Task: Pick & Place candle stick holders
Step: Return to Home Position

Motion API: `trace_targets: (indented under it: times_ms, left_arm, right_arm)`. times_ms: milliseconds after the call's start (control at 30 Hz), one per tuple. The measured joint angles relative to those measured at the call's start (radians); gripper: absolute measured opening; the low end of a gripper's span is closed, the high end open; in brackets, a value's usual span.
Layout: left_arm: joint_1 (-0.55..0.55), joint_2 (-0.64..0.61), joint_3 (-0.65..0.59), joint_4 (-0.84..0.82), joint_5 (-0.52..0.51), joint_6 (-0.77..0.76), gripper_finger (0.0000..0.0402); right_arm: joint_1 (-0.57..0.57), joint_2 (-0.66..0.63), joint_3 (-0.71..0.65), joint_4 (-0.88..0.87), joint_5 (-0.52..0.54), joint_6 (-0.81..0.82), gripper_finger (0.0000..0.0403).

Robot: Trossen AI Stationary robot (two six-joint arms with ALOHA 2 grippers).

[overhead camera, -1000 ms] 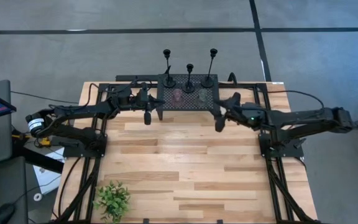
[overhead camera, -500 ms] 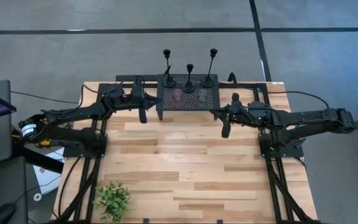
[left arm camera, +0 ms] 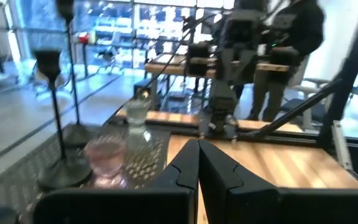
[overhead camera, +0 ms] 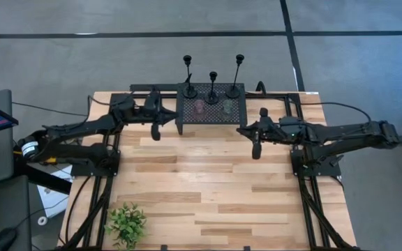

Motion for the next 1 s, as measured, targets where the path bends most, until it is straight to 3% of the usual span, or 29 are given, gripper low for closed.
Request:
trace_targets:
  times_ms: [133, 600, 767, 1000]
  left_arm:
    - [0.01, -0.085, 0.0, -0.032, 0.044, 0.049, 0.0004]
    - [0.019, -0.396, 0.0, -0.388, 0.047, 0.057, 0.0003]
    - [0.019, -0.468, -0.012, -0.385, -0.003, 0.057, 0.0003]
    - [0.019, -0.607, -0.15, -0.392, -0.09, 0.052, 0.0002]
  right_arm:
    - [0.0, -0.058, 0.001, -0.038, -0.012, 0.0, 0.0]
    - [0.0, -0.319, 0.0, -0.164, -0.018, -0.008, 0.0]
    - [0.0, -0.375, 0.0, -0.198, -0.018, -0.019, 0.0]
    - [0.0, -0.429, 0.0, -0.24, -0.013, -0.044, 0.0]
